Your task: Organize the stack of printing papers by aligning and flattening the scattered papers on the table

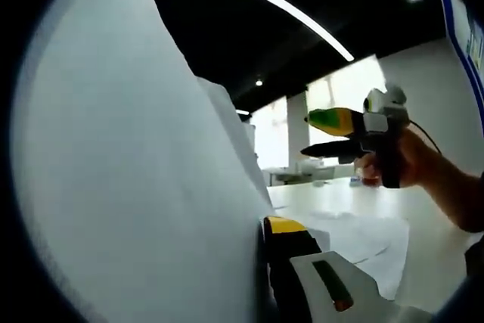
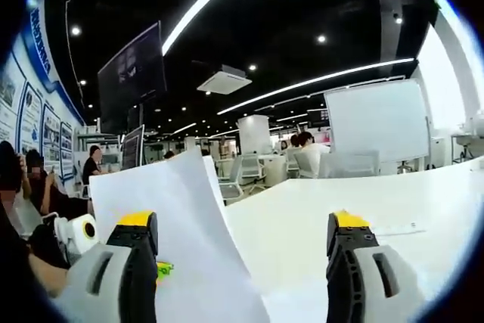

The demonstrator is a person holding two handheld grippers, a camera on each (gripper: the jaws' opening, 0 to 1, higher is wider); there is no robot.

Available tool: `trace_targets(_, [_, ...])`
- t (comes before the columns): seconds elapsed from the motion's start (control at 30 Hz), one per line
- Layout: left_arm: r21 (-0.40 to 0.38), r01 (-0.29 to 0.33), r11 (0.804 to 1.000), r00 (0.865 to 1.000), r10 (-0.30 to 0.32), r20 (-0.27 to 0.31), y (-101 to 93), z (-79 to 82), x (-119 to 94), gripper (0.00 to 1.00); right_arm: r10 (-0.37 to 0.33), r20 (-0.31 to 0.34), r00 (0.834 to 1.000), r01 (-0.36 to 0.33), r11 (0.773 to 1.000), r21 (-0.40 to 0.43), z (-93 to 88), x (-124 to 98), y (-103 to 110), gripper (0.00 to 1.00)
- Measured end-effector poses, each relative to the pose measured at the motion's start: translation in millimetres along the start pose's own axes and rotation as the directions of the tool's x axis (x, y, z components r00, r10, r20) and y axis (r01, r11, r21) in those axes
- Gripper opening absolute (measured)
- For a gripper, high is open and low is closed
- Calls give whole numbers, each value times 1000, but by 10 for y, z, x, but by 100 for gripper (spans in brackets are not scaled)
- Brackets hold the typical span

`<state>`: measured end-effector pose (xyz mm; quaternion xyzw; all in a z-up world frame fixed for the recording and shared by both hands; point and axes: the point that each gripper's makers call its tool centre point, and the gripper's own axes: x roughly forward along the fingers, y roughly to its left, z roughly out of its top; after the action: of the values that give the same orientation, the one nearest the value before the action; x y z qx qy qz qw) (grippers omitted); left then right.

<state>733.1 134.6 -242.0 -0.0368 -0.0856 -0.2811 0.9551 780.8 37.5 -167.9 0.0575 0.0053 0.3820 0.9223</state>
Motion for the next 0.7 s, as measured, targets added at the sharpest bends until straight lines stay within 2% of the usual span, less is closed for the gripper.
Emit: trace_targets(0.7, [4,-7,1000,1000,7,-10,17,-29,8,9,-24,8,1000,24,1000,6,1,-98,-119,87])
